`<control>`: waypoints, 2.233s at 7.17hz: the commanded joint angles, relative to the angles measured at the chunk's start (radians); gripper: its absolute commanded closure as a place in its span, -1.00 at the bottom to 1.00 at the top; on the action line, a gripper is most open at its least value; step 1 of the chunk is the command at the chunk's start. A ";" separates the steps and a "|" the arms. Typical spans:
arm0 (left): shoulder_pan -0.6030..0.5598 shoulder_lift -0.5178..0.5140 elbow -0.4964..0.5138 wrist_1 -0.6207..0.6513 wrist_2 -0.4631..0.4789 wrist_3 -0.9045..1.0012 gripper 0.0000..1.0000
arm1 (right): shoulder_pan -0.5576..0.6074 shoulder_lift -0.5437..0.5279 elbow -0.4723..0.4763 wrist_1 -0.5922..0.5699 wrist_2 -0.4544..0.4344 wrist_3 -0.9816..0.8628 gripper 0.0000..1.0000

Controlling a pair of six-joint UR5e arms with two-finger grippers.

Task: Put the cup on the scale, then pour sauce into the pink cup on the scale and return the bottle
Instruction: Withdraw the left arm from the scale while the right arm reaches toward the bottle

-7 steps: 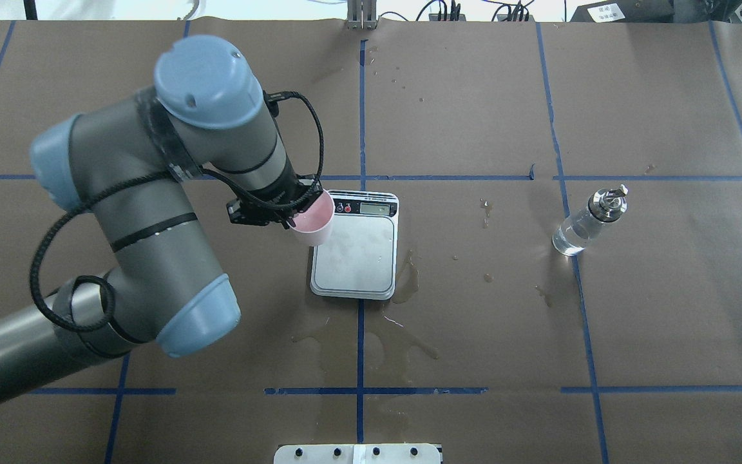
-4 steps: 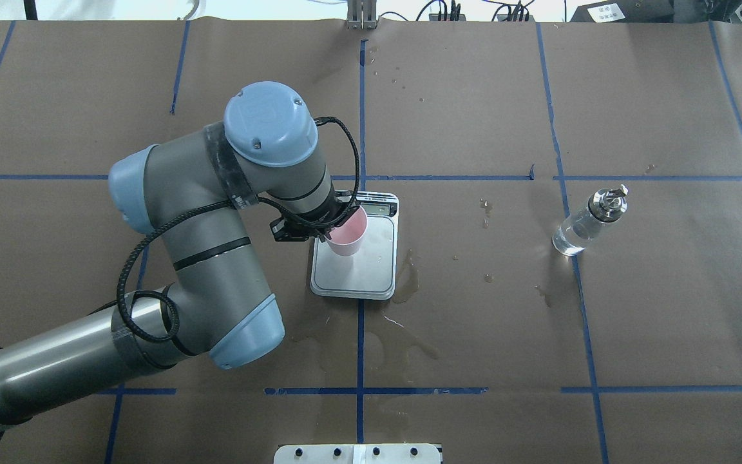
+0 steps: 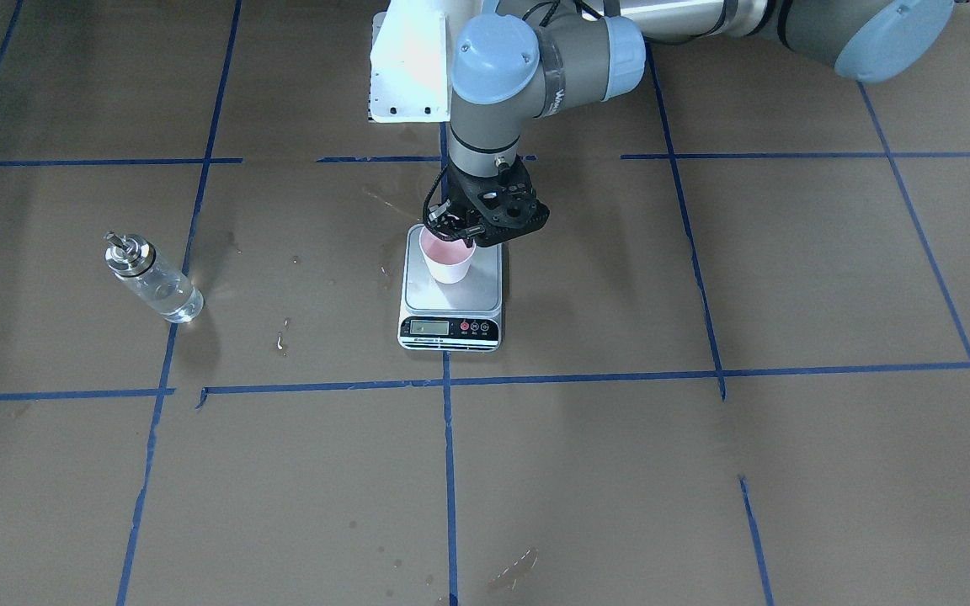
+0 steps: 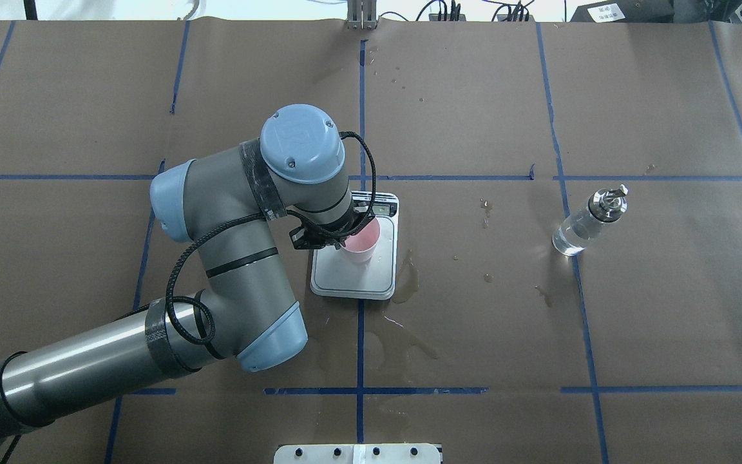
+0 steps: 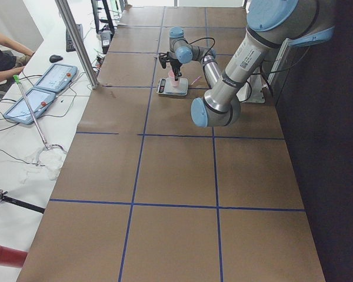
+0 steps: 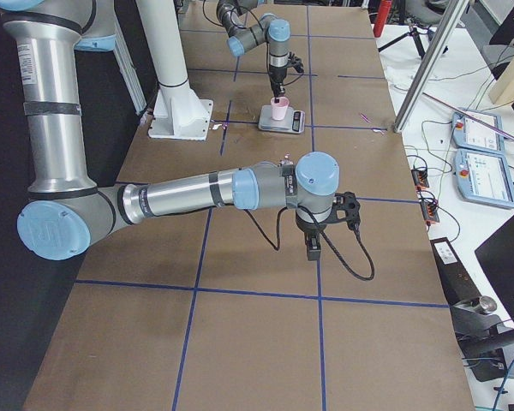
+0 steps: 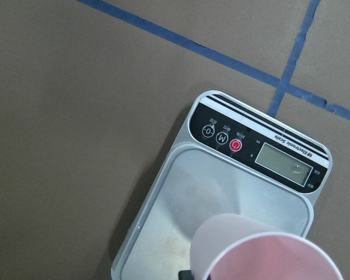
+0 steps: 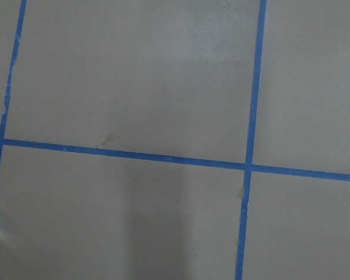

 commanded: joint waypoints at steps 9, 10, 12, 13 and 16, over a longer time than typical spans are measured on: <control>-0.049 0.070 -0.234 0.063 -0.067 0.133 -1.00 | -0.006 0.009 0.070 -0.002 0.009 0.081 -1.00; -0.090 0.134 -0.320 0.094 -0.070 0.191 -1.00 | -0.051 0.010 0.198 -0.005 0.005 0.260 -1.00; -0.218 0.227 -0.407 0.163 -0.072 0.381 -1.00 | -0.195 0.005 0.372 -0.003 -0.044 0.564 -1.00; -0.303 0.274 -0.427 0.180 -0.075 0.509 -1.00 | -0.284 0.002 0.467 -0.003 -0.123 0.719 -1.00; -0.520 0.383 -0.430 0.206 -0.171 0.888 -1.00 | -0.569 -0.024 0.674 -0.002 -0.376 1.046 -1.00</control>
